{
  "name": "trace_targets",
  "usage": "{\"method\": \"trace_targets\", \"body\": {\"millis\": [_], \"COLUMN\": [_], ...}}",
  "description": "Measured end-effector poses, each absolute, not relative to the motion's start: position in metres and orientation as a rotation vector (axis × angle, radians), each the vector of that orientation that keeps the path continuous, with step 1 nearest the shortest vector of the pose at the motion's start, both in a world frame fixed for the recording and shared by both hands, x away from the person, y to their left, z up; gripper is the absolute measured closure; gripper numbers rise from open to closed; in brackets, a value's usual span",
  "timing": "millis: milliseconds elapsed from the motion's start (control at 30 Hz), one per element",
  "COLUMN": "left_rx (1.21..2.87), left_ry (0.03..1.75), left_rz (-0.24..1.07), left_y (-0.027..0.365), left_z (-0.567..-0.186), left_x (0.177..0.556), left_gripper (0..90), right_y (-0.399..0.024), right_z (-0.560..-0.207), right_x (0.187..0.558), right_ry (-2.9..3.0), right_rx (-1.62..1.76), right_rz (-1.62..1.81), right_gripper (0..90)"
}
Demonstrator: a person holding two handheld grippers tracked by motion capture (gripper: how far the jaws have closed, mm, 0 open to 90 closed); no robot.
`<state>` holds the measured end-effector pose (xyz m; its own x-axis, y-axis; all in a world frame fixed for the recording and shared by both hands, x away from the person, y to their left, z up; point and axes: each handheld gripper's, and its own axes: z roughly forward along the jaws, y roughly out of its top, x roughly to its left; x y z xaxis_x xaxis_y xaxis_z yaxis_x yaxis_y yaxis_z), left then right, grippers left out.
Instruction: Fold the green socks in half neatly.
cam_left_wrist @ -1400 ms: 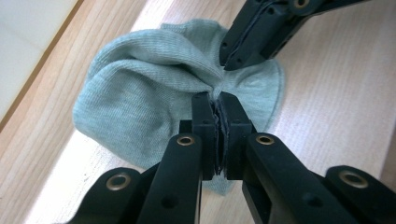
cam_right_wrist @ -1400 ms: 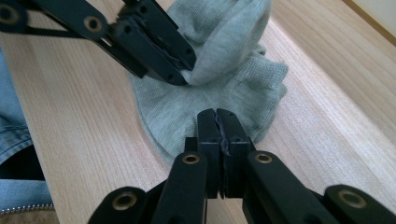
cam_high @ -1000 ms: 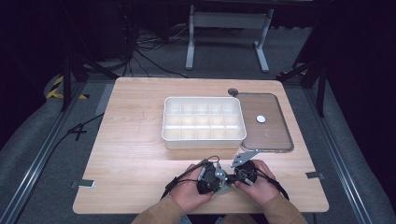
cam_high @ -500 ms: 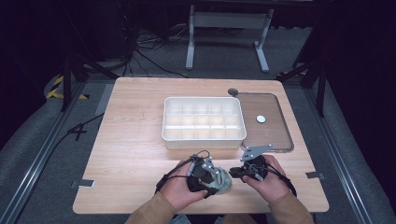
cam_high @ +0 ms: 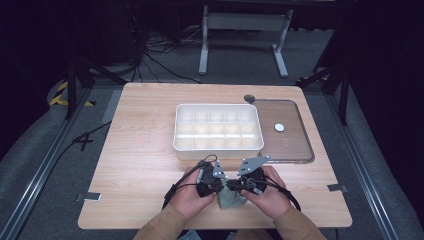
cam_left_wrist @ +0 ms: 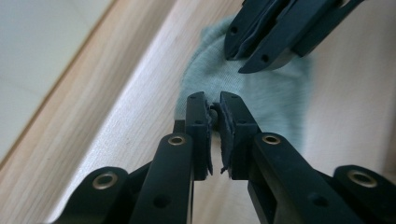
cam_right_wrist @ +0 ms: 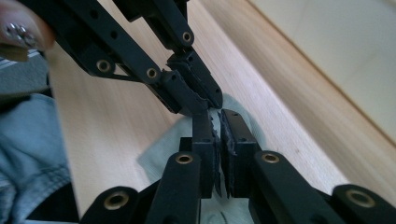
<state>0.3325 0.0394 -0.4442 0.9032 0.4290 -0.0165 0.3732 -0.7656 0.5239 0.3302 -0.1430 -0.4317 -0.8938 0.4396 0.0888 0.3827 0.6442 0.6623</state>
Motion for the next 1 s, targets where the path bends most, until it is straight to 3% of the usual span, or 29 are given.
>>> {"method": "trace_targets", "body": {"millis": [333,567,1000], "left_rx": [2.535,2.506,2.573], "left_ry": [0.569,0.623,0.595], "left_rz": [0.199,0.148,0.082], "left_y": [0.041,0.06,0.064], "left_z": [-0.447,-0.441,-0.449], "left_x": [0.339,0.34,0.338], "left_gripper": [77.9,77.0,80.0], "right_y": [-0.146,-0.146,-0.168], "right_z": [-0.457,-0.458,-0.422], "right_x": [0.33,0.328,0.32], "right_ry": [2.821,2.803,2.703], "right_rx": [0.761,0.761,0.766], "right_rz": [1.015,1.02,1.148], "right_gripper": [87.5,86.3,82.5]}}
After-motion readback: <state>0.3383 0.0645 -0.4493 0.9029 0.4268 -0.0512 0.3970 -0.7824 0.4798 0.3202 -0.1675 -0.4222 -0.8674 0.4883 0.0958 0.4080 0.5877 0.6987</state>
